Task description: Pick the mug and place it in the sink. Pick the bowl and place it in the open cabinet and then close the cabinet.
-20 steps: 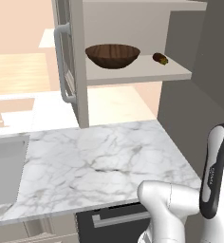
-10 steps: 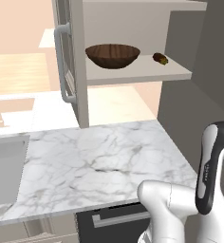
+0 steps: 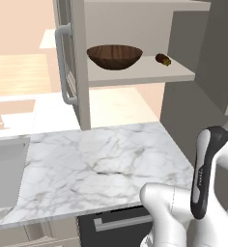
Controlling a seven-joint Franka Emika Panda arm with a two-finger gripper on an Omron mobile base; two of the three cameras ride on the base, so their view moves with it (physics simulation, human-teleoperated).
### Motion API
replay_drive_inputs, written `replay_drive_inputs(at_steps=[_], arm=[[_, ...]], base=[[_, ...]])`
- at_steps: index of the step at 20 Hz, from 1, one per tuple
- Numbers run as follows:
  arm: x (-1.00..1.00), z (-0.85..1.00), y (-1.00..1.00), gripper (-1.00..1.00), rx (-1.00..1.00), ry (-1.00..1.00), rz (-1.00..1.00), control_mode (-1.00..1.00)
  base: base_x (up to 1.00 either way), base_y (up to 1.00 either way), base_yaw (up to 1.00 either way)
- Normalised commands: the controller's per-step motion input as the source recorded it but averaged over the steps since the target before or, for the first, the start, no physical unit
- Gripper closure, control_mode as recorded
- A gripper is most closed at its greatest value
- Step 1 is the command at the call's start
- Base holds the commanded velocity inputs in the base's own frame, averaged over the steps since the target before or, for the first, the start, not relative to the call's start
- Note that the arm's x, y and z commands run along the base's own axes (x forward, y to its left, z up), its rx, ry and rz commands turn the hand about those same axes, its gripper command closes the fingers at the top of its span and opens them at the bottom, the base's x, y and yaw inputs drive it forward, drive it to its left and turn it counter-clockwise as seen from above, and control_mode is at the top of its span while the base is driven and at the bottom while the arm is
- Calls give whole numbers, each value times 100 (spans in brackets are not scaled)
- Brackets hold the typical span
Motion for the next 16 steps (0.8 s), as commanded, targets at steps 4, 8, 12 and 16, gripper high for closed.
replay_drive_inputs(at_steps=[4, 8, 12, 16], arm=[[48, 0, 50, -100, 0, 1, 0, -100], [52, 0, 45, -100, 0, 3, 0, -100], [48, 0, 38, -100, 0, 4, 0, -100], [57, 0, 38, -100, 0, 10, 0, -100]], base=[[0, 0, 0], [0, 0, 0], [0, 0, 0], [0, 0, 0]])
